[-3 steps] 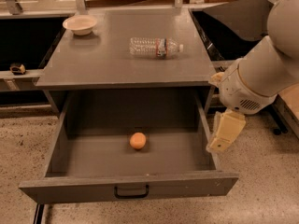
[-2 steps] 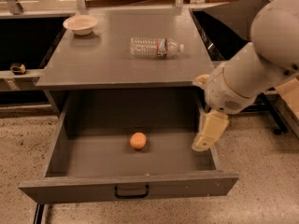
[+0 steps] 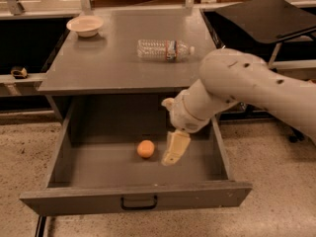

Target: Pick orange from top drawer and place on counter

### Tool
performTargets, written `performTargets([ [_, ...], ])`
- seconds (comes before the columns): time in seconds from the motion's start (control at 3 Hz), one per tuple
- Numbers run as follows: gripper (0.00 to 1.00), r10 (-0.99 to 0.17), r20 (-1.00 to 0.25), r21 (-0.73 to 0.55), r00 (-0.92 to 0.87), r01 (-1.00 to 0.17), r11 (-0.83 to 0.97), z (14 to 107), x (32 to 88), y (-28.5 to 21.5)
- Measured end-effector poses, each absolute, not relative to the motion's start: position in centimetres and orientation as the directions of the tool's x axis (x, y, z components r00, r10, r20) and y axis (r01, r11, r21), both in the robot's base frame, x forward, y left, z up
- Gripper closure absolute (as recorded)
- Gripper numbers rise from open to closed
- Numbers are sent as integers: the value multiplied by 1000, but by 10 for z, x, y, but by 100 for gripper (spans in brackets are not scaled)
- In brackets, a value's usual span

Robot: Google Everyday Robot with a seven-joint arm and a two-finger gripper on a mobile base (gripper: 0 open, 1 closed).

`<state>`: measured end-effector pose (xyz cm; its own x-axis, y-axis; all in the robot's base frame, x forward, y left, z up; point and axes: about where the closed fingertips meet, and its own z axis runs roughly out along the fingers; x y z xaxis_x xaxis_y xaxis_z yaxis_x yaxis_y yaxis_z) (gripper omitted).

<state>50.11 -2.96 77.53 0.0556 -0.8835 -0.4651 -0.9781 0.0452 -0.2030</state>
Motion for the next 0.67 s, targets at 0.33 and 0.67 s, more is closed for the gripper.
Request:
performTargets([
  [0.33,0,-866,-499,-143,24,-988,55,732,518,-11],
  [0.67,0,-846,-533,-99,2,-993,60,698,525,5],
])
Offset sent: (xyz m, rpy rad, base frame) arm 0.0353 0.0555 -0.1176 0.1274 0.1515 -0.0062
